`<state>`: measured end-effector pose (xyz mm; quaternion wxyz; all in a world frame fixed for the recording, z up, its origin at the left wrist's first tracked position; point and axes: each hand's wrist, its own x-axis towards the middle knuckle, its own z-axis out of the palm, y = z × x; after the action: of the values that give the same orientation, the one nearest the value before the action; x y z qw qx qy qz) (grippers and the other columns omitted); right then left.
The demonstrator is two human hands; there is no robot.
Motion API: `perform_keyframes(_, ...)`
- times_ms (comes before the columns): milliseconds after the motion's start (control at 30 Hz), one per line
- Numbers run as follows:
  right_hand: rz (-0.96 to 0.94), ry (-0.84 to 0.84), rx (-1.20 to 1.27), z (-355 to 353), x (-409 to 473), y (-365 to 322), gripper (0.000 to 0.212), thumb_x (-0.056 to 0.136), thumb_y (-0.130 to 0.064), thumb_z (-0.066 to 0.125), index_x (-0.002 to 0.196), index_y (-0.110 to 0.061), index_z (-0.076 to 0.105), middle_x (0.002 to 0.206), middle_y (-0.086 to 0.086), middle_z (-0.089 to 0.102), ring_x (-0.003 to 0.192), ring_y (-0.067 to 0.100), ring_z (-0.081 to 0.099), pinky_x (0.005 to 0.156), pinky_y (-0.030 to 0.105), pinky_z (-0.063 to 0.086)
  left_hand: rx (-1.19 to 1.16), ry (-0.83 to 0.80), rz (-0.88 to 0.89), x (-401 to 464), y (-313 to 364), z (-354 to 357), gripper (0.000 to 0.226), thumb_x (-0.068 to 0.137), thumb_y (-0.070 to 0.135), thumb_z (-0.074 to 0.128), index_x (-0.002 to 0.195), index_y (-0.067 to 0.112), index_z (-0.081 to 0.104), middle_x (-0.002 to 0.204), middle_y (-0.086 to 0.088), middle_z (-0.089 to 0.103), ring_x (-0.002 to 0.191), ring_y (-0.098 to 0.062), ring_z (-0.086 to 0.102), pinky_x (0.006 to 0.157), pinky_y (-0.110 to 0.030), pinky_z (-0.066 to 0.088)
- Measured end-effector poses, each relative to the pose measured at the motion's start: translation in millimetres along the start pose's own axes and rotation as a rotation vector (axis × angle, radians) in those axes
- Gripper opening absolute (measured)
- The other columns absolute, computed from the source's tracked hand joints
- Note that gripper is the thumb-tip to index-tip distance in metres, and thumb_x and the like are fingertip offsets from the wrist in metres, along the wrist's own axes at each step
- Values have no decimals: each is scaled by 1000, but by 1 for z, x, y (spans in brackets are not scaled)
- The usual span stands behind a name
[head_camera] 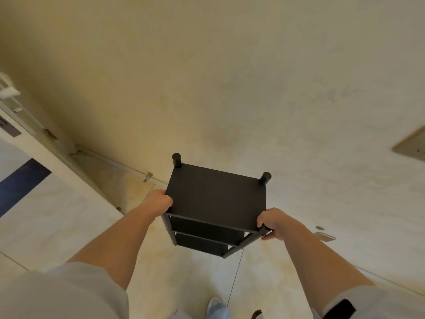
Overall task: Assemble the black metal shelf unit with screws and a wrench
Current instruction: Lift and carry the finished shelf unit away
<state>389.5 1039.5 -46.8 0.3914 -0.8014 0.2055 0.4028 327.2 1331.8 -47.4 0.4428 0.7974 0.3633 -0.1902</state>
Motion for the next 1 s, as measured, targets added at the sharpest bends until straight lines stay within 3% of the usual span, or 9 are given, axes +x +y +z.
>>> perform_keyframes(100, 32, -11, -34, 15, 11, -15, 23, 86, 9, 48, 107, 1, 49, 111, 16, 45, 93, 34, 52, 82, 46, 56, -3, 8, -24, 19, -7, -9, 19, 89, 0, 42, 99, 11, 54, 85, -5, 51, 75, -17, 47, 76, -35, 44)
perform_keyframes(333, 26, -67, 49, 67, 46, -55, 45, 86, 9, 46, 127, -11, 47, 119, 12, 48, 106, 33, 49, 91, 46, 49, -21, -29, -40, 80, -33, -51, 27, 88, 0, 42, 109, 7, 57, 87, -8, 52, 74, -18, 46, 61, -27, 38)
perform_keyframes(600, 65, -37, 88, 152, 70, -102, 54, 84, 7, 49, 134, -13, 45, 122, 12, 52, 106, 31, 51, 79, 36, 46, -30, -67, -36, 149, -66, -124, 34, 88, 1, 43, 117, 13, 56, 106, -7, 58, 95, -23, 52, 78, -34, 45)
perform_keyframes(867, 112, -1, 113, 201, 110, -135, 62, 82, 10, 47, 139, -14, 40, 118, 13, 52, 103, 33, 54, 84, 40, 51, -1, -59, 1, 215, -81, -154, 31, 90, 0, 43, 114, 14, 56, 91, -4, 57, 85, -22, 53, 67, -29, 41)
perform_keyframes(1000, 134, -5, 102, 212, 133, -149, 62, 83, 11, 46, 140, -12, 38, 116, 13, 51, 98, 31, 53, 79, 37, 49, 19, -63, -9, 244, -86, -155, 31, 90, 0, 44, 116, 12, 56, 98, -8, 58, 90, -24, 55, 73, -33, 44)
